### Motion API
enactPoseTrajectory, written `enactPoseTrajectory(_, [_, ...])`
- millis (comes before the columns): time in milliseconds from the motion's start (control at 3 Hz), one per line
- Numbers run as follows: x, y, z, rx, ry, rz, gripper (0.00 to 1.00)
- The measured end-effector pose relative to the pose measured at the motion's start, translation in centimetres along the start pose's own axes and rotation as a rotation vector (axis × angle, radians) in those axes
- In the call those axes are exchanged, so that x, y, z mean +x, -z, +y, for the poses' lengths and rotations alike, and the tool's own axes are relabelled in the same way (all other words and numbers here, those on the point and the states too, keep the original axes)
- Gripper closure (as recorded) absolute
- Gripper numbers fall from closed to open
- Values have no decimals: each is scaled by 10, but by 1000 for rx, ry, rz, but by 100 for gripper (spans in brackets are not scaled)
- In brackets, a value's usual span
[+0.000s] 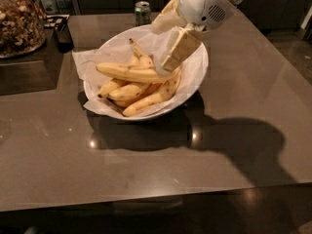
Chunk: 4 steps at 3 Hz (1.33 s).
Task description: Pick banana from white bowl
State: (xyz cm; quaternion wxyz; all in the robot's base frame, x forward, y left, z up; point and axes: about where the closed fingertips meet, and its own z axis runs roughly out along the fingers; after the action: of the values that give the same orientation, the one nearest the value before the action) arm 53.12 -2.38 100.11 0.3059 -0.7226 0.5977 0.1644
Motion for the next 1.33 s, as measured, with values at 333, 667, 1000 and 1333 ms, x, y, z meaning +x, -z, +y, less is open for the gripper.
enactPoseTrajectory(333, [9, -13, -11, -1, -24, -7, 29])
enactPoseTrajectory(667, [21, -26, -19, 4, -57, -7, 29])
enactPoseTrajectory(1000, [32, -40, -22, -8, -88, -2, 29])
enactPoseTrajectory(1333, [42, -53, -21, -30, -113, 2, 30])
